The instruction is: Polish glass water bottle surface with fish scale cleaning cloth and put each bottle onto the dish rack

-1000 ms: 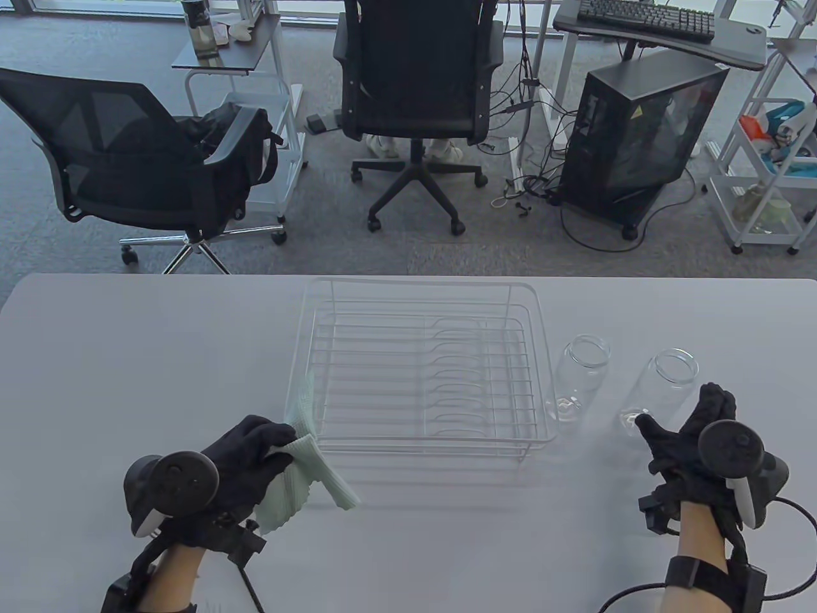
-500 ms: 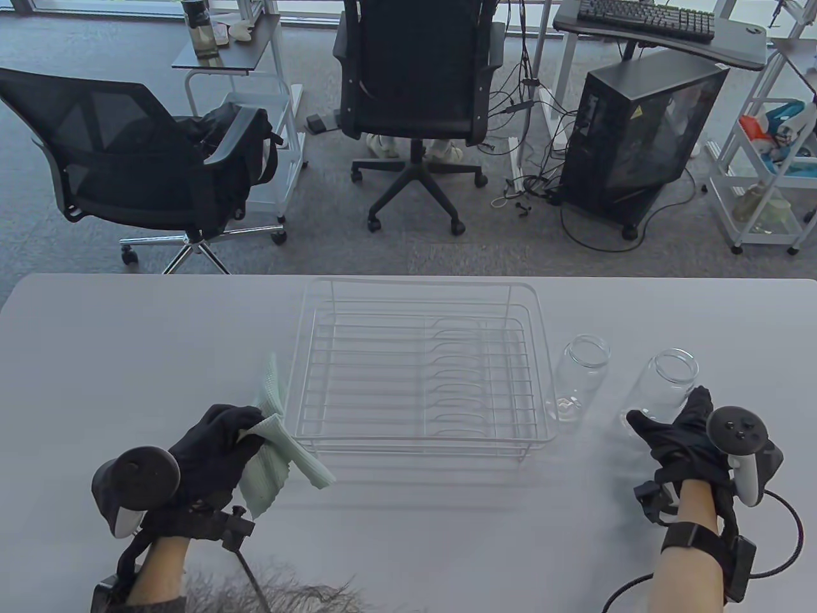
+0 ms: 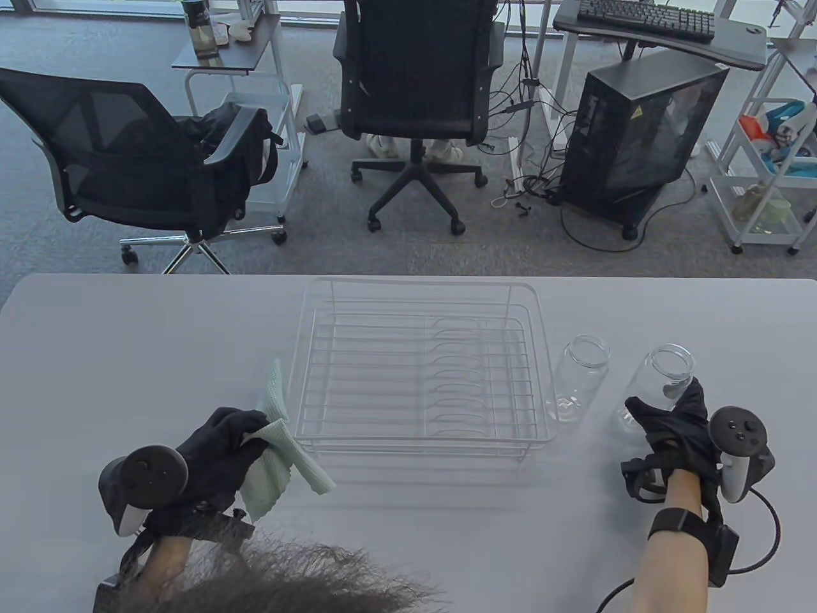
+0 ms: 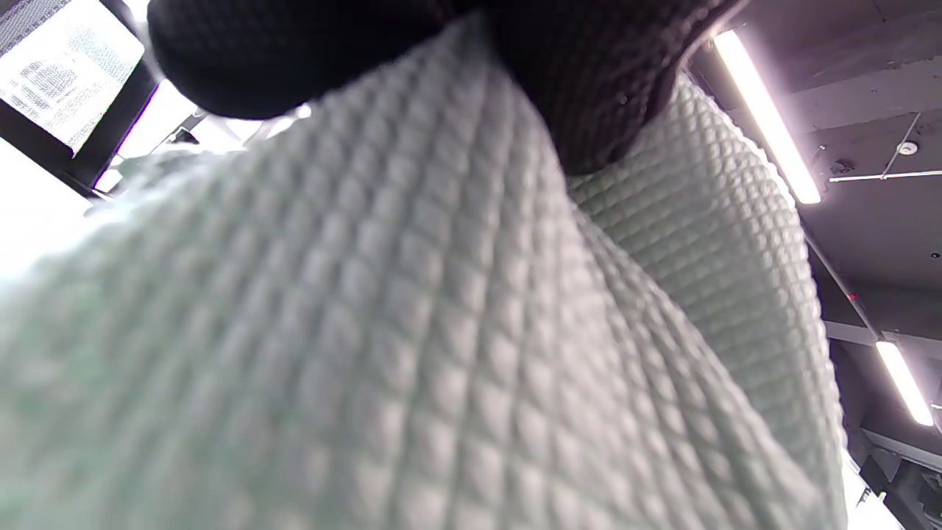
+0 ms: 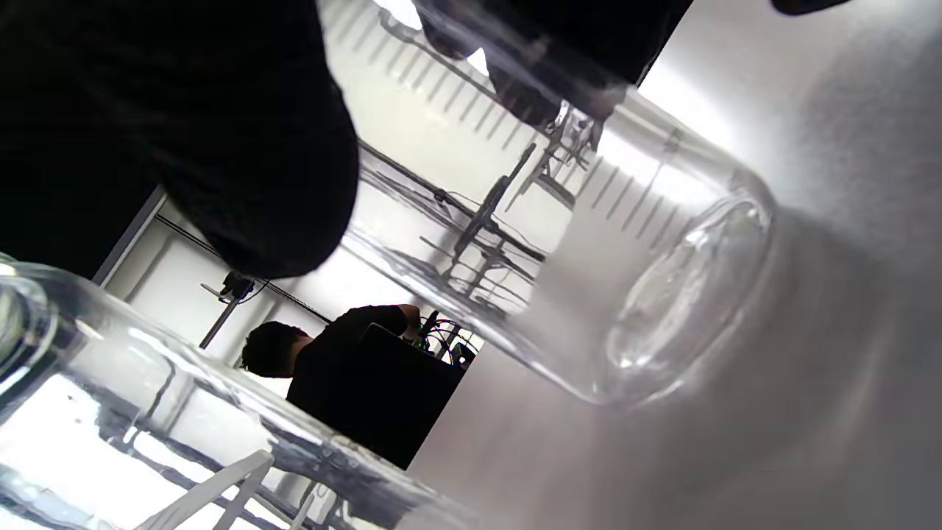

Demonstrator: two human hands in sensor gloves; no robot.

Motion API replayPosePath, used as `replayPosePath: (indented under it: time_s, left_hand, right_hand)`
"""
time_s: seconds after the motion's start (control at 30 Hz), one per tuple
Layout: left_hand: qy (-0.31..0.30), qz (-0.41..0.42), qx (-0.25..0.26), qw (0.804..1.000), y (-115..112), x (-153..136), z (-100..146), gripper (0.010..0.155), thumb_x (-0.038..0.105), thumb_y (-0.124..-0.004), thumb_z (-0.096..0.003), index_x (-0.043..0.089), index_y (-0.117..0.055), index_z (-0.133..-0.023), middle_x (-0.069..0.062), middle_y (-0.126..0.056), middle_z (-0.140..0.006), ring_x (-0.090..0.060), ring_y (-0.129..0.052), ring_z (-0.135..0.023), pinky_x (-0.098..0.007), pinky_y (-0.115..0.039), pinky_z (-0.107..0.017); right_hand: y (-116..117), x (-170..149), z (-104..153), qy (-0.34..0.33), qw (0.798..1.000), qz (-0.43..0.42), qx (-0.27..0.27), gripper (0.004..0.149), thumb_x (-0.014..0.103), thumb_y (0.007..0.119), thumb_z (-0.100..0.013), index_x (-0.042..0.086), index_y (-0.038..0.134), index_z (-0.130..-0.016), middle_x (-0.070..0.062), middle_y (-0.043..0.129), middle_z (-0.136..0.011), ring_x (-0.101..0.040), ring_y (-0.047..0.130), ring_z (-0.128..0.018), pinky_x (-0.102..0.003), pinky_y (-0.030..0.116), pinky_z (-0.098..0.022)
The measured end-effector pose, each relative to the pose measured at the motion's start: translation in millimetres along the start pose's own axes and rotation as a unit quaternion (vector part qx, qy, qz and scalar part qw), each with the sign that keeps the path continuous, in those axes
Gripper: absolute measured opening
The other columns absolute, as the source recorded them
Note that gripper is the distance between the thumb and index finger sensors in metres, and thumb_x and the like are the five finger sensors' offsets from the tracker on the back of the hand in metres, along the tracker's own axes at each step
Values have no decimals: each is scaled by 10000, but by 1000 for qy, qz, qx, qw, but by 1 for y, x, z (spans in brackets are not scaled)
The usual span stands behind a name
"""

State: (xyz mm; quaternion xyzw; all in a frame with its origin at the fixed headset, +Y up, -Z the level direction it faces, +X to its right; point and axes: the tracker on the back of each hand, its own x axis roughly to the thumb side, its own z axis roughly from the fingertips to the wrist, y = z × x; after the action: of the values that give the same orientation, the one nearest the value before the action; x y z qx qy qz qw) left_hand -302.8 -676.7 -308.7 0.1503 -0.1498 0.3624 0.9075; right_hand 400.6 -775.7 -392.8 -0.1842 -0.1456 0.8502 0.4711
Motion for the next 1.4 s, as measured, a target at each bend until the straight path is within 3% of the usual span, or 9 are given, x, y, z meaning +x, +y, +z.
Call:
replayPosePath:
  time_s: [0.13, 0.43, 0.5, 0.63, 0.73, 0.87, 1.03, 1.2, 1.4]
  left_hand:
    - [0, -1, 1, 1000, 0, -1, 1, 409, 356, -869, -504, 327, -784, -903, -29, -876, -870, -196, -979, -554, -393, -880, -402]
    - [-6, 5, 3, 1000, -1, 0, 0, 411, 357, -869, -504, 327, -783, -905, -30, -875, -871, -194, -979, -553, -392, -880, -401]
    - [-8, 14, 6, 1000, -2, 1, -3, 409, 357, -869, -505, 328, -783, -904, -30, -877, -870, -195, -979, -552, -392, -880, -400]
    - [-19, 50, 8, 999, -6, 9, -14, 409, 358, -869, -507, 326, -784, -907, -33, -875, -871, -196, -979, -550, -392, -879, -398]
    - [-45, 56, 1, 997, -12, 26, -21, 409, 358, -867, -510, 326, -782, -909, -34, -877, -870, -197, -978, -551, -392, -878, -398]
    - [-78, 43, -7, 996, -20, 47, -22, 409, 362, -866, -511, 327, -782, -910, -31, -878, -870, -194, -979, -551, -390, -880, -398]
    - [-103, 63, -12, 993, -30, 68, -33, 409, 365, -864, -513, 329, -781, -911, -31, -876, -872, -192, -980, -550, -388, -881, -397]
    - [-154, 97, -10, 983, -47, 99, -38, 409, 366, -864, -513, 327, -780, -912, -31, -879, -868, -191, -980, -548, -388, -881, -395]
    - [-179, 105, -4, 978, -70, 118, -31, 410, 377, -852, -522, 335, -765, -920, -23, -867, -878, -180, -978, -557, -378, -884, -402]
  right_hand:
    - [2, 1, 0, -7, 1000, -3, 9, 1056, 589, 955, -344, 180, 323, -1086, -79, 509, -1054, -413, 563, -983, -762, 468, -605]
    - [-7, 11, 17, -58, 996, -61, -16, 1045, 595, 969, -337, 120, 394, -1068, -153, 544, -994, -470, 705, -916, -763, 579, -554]
    - [-12, 19, 24, -78, 994, -82, -13, 1042, 582, 972, -349, 104, 386, -1066, -183, 522, -985, -483, 744, -887, -720, 641, -556]
    - [-20, 42, 44, -115, 987, -108, -8, 1042, 594, 959, -357, 71, 390, -1057, -189, 508, -1017, -450, 787, -848, -596, 703, -531]
    - [-23, 67, 61, -148, 982, -116, 11, 1042, 610, 945, -368, 72, 379, -1058, -197, 485, -1061, -446, 749, -828, -579, 661, -524]
    - [-20, 102, 84, -202, 971, -123, 18, 1043, 632, 932, -370, 58, 395, -1055, -178, 605, -999, -434, 735, -803, -555, 648, -515]
    - [10, 139, 114, -249, 951, -166, 81, 1041, 649, 912, -389, 50, 384, -1058, -185, 597, -987, -435, 729, -798, -566, 637, -525]
    - [73, 166, 147, -274, 918, -207, 197, 1037, 620, 916, -410, 26, 359, -1054, -218, 554, -968, -494, 786, -818, -682, 683, -518]
    - [130, 179, 175, -276, 888, -217, 297, 1043, 623, 894, -428, 13, 321, -1049, -229, 525, -968, -490, 820, -793, -641, 742, -509]
